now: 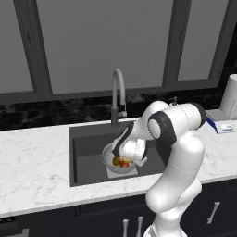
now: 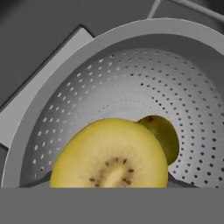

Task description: Put the colander in the sink, put the kiwi, kiwi, apple in the colander, and turn on the sink faucet and pour water over the colander.

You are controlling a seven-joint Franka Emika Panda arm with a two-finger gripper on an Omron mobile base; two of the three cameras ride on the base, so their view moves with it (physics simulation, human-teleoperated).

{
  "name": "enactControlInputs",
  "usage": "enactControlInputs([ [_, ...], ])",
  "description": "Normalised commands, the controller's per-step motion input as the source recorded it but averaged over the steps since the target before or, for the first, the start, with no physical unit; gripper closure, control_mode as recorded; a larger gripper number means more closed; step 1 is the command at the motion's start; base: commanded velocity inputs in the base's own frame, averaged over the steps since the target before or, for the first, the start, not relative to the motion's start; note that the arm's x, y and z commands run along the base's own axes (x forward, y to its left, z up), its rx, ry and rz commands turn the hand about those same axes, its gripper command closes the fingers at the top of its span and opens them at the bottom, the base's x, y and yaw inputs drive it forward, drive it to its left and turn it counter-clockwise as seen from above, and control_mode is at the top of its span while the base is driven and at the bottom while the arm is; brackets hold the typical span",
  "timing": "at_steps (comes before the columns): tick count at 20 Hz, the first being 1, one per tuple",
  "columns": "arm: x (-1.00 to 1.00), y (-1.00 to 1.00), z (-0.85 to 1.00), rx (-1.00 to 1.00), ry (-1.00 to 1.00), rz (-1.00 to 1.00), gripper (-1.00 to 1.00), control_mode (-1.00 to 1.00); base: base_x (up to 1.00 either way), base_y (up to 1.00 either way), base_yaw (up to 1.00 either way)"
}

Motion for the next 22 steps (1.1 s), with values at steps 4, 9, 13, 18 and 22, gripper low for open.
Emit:
enactControlInputs([
  [4,0.0,0.0,-0.2,0.01,-0.01,0.0,1.0,-1.0,0.0,0.0,0.0],
  [9,0.0,0.0,-0.07,0.01,-0.04,0.0,-1.0,-1.0,0.0,0.0,0.0],
  [13,0.0,0.0,0.0,0.07,-0.09,0.0,-1.0,-1.0,0.0,0.0,0.0],
  [18,0.0,0.0,0.02,0.06,-0.1,0.0,-1.0,-1.0,0.0,0.0,0.0],
  [22,-0.02,0.0,0.51,0.13,-0.26,0.0,-1.0,-1.0,0.0,0.0,0.0],
])
